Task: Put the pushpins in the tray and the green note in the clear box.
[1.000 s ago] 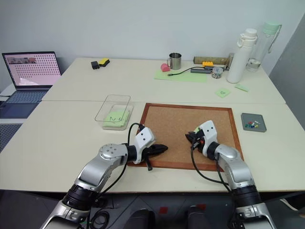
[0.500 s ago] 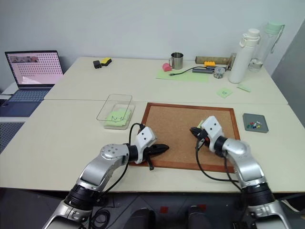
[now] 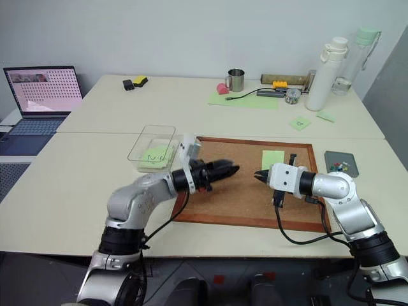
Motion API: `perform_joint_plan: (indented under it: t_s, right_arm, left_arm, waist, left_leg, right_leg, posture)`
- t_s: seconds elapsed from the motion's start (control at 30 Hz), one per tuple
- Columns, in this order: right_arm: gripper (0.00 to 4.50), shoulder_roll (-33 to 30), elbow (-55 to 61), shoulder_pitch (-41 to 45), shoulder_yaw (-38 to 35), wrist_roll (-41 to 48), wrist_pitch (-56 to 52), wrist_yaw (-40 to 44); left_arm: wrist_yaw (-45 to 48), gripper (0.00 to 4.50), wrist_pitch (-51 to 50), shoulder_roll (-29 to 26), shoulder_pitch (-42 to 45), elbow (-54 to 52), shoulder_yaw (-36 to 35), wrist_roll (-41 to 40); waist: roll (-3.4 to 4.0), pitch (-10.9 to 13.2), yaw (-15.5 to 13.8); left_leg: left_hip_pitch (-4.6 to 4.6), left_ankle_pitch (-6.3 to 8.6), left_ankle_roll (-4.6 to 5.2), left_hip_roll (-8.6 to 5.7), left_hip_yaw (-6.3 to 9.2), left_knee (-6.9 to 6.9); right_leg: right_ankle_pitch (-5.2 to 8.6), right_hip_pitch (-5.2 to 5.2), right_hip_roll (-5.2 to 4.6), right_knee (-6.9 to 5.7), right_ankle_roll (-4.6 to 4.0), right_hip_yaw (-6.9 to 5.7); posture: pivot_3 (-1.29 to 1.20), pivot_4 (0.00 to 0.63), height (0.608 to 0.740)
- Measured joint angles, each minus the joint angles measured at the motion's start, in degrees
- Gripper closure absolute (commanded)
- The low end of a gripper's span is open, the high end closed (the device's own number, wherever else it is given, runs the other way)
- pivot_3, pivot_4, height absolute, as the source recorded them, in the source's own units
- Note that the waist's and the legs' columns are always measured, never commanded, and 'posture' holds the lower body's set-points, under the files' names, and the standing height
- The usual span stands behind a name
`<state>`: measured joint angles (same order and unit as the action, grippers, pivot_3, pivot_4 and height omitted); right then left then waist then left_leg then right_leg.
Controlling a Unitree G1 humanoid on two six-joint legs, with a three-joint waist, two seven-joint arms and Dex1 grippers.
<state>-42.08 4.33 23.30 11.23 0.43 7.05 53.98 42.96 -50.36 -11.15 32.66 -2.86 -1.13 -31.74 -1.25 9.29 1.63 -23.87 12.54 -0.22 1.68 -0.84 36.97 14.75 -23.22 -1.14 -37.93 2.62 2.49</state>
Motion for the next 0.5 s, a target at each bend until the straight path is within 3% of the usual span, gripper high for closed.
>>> perform_joint_plan:
  t_s: [0.03,0.5]
  right_arm:
    - [4.50,-0.1,0.0,0.1,0.3,-0.3,0.7,0.5]
    - [4.50,1.4,7.8,3.4,4.4,-0.9,3.5,4.9]
  left_arm:
    - [-0.3,1.58,-1.1,0.3,0.3,0.3,-0.2,-0.9]
    - [-1.2,1.58,-9.2,1.5,1.9,1.2,-1.3,-8.7]
  waist:
    - [-0.01,0.0,0.0]
    - [-0.02,0.0,-0.1]
  left_leg:
    - [0.00,0.00,0.00,0.00,0.01,0.00]
    - [0.00,-0.01,-0.02,-0.02,0.06,0.02]
  right_leg:
    - [-0.03,0.00,0.00,0.00,-0.04,0.00]
    - [-0.03,0.00,-0.02,-0.02,-0.06,-0.03]
  posture:
    - [0.00,0.150,0.740]
    - [0.00,0.150,0.740]
